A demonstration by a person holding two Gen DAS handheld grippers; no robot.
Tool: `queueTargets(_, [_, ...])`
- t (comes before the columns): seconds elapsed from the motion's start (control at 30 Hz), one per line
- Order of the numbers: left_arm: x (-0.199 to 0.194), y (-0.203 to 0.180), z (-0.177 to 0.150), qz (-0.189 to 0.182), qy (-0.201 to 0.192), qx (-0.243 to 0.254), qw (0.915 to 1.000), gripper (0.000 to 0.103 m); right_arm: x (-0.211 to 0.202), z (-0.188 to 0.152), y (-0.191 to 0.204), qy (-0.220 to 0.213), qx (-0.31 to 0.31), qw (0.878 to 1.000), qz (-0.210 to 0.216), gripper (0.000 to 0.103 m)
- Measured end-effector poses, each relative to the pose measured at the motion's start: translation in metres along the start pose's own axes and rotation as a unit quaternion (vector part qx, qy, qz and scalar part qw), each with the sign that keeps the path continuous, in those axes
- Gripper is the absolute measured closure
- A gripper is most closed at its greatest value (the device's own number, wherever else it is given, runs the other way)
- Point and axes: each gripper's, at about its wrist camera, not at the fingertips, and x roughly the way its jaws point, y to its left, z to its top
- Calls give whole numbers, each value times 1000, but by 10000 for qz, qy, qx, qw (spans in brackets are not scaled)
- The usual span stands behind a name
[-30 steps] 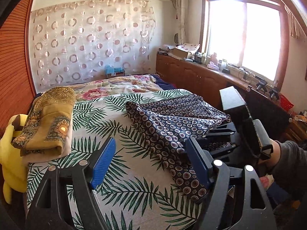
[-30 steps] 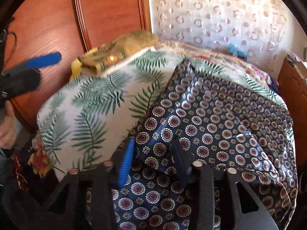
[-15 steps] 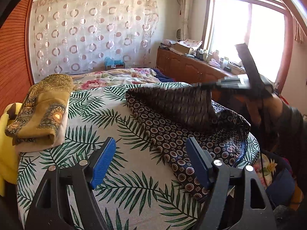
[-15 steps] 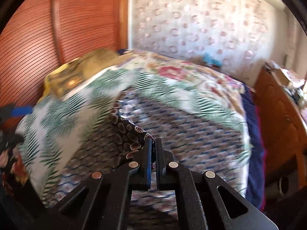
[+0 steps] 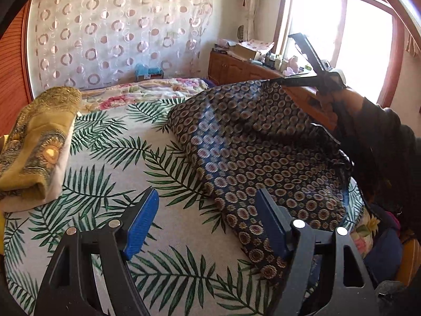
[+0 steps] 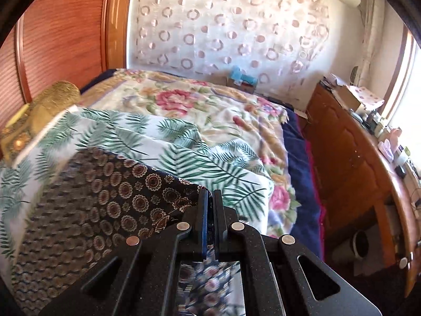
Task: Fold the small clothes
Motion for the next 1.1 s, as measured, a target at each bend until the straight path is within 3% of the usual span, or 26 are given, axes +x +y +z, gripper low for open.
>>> queueTargets(0.23, [24, 0, 5, -14, 197, 34, 9998, 27, 32, 9, -21, 334, 329, 9983, -337, 100])
queueTargets(0.4, [30, -6, 3, -5, 274, 56, 9996, 27, 3, 1, -29, 114, 600, 9980, -134, 99])
queueTargets(0.5, [26, -12, 1, -28, 222, 28, 9997, 27, -28, -11, -18, -84, 583, 9983, 45, 88])
queueTargets(0.57, [23, -16, 2, -45, 188, 33, 9998, 27, -50, -19, -7, -166, 532, 9984, 137, 67])
queueTargets(0.7, [18, -25, 1, -90, 156, 70, 9998, 27, -68, -39, 17, -12, 419, 9981, 456, 61])
queueTargets(0.93, [21, -27, 3, -67, 194, 99, 9997, 27, -14, -43, 35, 558, 342, 9964, 546, 62])
queueTargets(1.1, [30, -24, 8, -39, 277, 92, 9996, 27, 47, -18, 20, 911, 404, 9929, 647, 62])
